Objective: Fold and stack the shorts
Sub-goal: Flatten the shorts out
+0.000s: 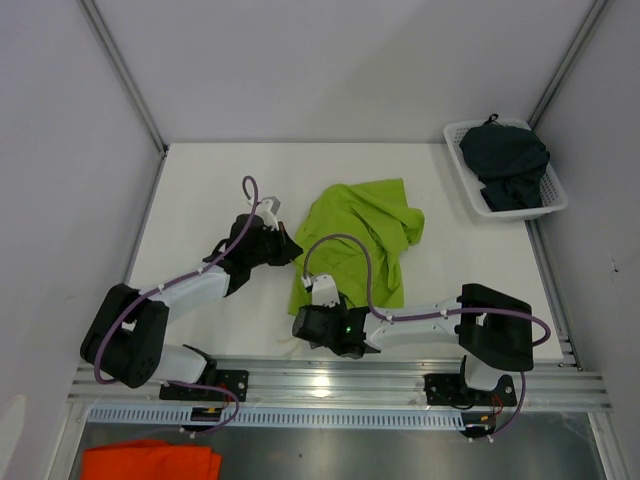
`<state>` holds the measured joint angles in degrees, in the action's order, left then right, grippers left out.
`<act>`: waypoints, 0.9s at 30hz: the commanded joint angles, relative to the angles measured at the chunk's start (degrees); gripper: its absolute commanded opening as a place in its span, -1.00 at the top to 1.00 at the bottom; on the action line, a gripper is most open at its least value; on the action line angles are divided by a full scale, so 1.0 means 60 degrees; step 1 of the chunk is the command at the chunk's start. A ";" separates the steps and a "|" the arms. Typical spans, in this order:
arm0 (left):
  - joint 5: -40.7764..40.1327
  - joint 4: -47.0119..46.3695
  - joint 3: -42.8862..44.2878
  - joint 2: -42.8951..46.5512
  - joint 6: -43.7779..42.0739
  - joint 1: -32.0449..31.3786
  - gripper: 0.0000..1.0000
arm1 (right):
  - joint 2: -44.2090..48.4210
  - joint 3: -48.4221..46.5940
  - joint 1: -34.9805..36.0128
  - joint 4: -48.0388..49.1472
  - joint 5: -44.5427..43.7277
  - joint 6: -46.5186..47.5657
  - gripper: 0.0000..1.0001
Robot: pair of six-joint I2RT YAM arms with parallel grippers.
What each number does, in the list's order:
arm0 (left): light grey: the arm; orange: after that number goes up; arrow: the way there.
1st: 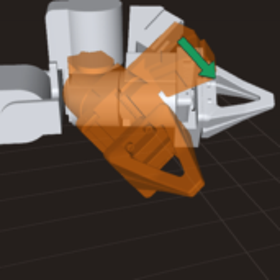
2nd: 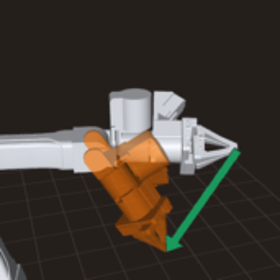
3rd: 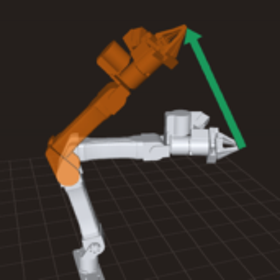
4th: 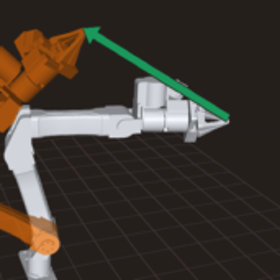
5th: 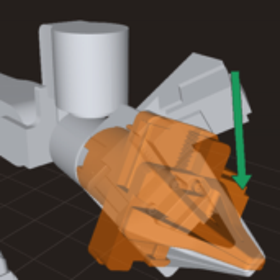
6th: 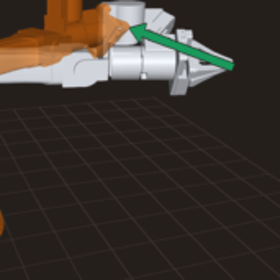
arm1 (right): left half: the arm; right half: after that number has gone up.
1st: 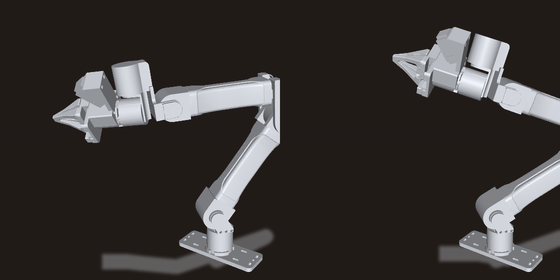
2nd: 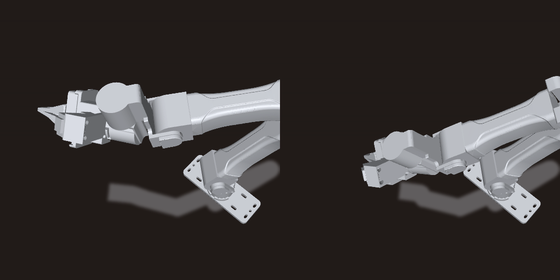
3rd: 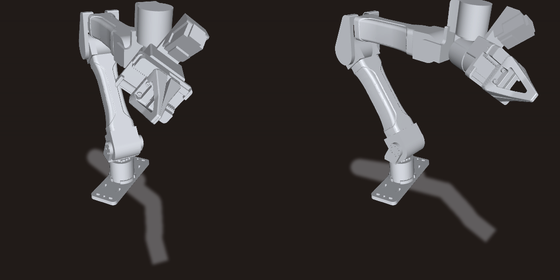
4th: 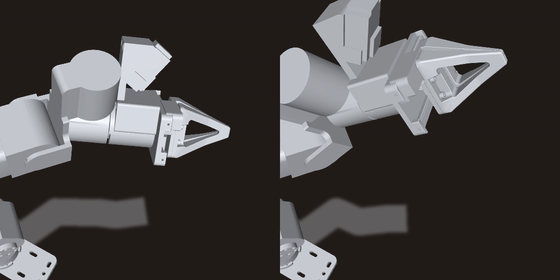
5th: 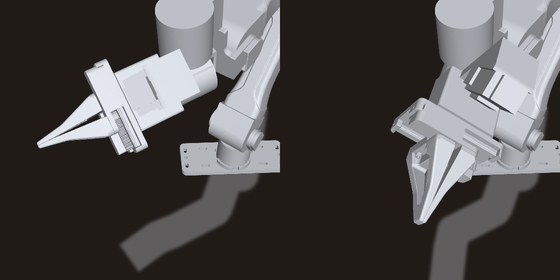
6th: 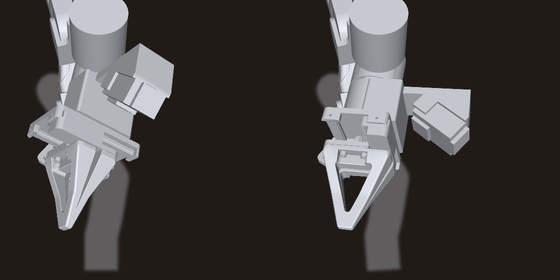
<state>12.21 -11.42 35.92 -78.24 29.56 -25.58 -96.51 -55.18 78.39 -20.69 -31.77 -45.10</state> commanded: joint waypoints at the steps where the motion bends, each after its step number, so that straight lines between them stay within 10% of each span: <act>1: -0.0013 -0.0265 -0.0069 0.0222 0.0215 0.0031 1.00 | 0.0001 -0.0062 0.0089 0.1191 -0.0270 -0.0465 -0.22; 16: 0.0149 -0.0455 -0.0215 0.0383 0.0332 0.0031 1.00 | -0.0320 -0.0062 -0.0057 0.2085 -0.1589 -0.0935 -0.20; 27: 0.0382 -0.0748 -0.0333 0.0427 0.0376 0.0031 1.00 | -0.0672 0.0188 -0.0729 0.2979 -0.2455 -0.1023 0.38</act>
<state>12.40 -13.19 34.37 -77.71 30.65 -25.58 -100.31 -54.22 75.46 -7.03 -41.98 -50.57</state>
